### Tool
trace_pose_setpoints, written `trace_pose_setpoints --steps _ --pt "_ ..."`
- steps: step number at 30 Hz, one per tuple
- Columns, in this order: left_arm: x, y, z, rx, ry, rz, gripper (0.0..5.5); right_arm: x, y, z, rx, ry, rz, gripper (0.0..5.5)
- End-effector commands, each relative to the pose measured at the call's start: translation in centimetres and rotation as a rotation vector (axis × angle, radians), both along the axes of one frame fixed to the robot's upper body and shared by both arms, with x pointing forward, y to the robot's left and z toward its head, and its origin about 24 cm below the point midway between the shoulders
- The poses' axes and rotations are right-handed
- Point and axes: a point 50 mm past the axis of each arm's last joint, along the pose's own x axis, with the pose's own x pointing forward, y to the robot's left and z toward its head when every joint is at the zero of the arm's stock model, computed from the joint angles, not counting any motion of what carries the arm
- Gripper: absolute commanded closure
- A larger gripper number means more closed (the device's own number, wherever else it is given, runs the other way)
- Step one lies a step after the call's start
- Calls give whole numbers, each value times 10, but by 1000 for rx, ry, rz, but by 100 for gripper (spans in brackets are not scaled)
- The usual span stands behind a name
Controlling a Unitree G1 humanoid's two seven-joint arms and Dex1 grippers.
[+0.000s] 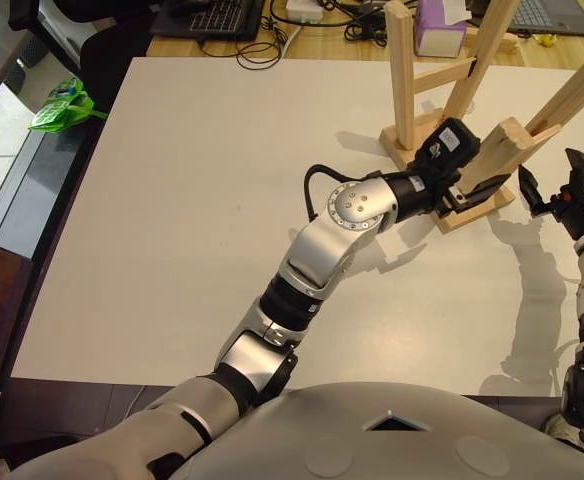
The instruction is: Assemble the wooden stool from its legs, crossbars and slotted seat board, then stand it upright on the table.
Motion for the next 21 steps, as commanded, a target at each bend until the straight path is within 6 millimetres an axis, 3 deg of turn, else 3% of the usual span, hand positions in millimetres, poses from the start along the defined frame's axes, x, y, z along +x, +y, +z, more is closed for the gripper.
trace_pose_setpoints --steps 1,4,12,15,21 --pt "0 -3 3 -11 -4 1 281 6 -3 14 27 -62 -27 145" --pt "1 -4 2 -8 -2 14 332 9 -6 24 52 -97 -46 145" --pt "-4 -10 3 -12 -34 -15 335 10 -8 26 55 -112 -56 145" --pt "-4 -10 3 -7 -42 -13 271 9 -7 25 54 -112 -55 145" --pt "-3 -11 3 -12 -29 4 198 8 -3 22 55 -104 -44 145"
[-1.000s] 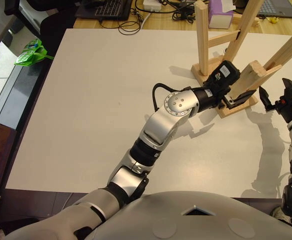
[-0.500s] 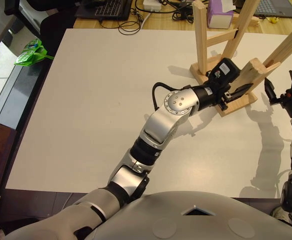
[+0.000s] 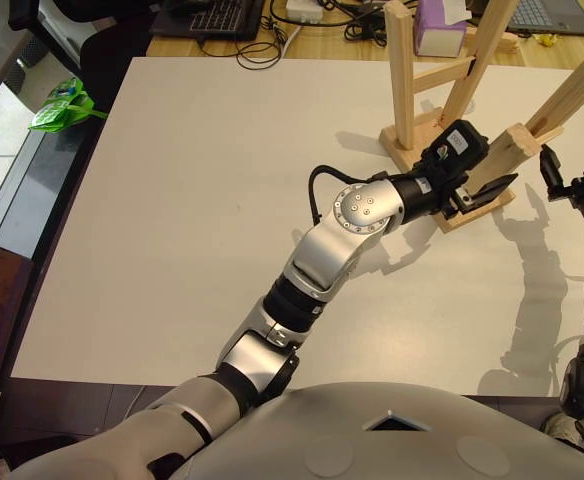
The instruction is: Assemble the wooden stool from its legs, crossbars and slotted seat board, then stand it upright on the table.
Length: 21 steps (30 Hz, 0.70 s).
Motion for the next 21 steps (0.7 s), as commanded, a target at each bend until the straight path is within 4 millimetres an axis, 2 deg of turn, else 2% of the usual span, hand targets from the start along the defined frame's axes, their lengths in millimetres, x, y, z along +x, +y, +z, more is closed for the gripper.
trace_pose_setpoints --steps 1,11,19,21 --pt "1 -4 2 -8 8 9 198 1 5 2 -4 -13 18 145" --pt "7 -16 7 -19 -9 28 198 3 7 3 -1 -19 15 145" --pt "6 -13 -1 1 8 29 323 -4 -1 -4 -13 44 23 145" --pt "7 -11 -2 5 10 38 325 -7 -7 -1 -21 52 30 145"
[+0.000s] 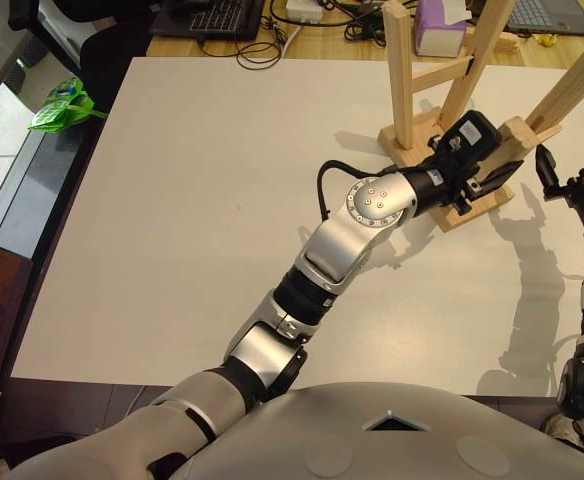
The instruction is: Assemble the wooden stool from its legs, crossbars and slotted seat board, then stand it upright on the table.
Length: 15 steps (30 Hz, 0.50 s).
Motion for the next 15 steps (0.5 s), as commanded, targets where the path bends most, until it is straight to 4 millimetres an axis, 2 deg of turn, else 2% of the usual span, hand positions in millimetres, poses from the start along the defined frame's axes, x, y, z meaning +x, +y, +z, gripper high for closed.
trace_pose_setpoints --steps 1,4,6,10,12,15 --pt "0 1 -4 4 24 15 326 -6 -15 6 -23 36 2 145" --pt "0 2 -5 7 23 24 326 -6 -31 19 2 7 -39 145" --pt "1 3 -5 10 22 27 326 -3 -39 33 108 -39 -72 145" --pt "2 3 -6 14 19 31 326 -5 -34 66 442 19 173 145" --pt "2 2 -5 15 16 30 326 -8 -31 85 543 23 282 145" --pt "2 2 -5 16 14 28 327 -10 -23 100 648 27 388 145"
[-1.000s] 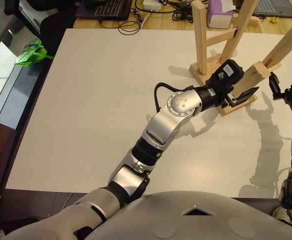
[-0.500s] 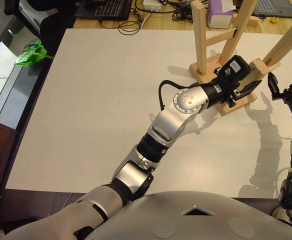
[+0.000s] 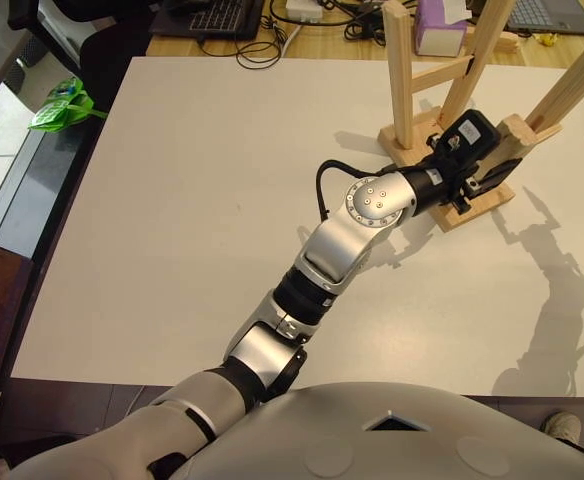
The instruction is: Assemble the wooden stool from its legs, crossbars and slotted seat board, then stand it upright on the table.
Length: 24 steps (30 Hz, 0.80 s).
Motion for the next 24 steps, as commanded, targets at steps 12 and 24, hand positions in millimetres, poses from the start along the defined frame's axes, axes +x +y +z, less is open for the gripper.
trace_pose_setpoints --steps 12,24 --pt "-3 -4 -6 16 24 -7 328 35 24 39 56 -165 45 145" --pt "-6 -6 -5 9 28 -17 328 65 41 5 -88 -64 -14 145"
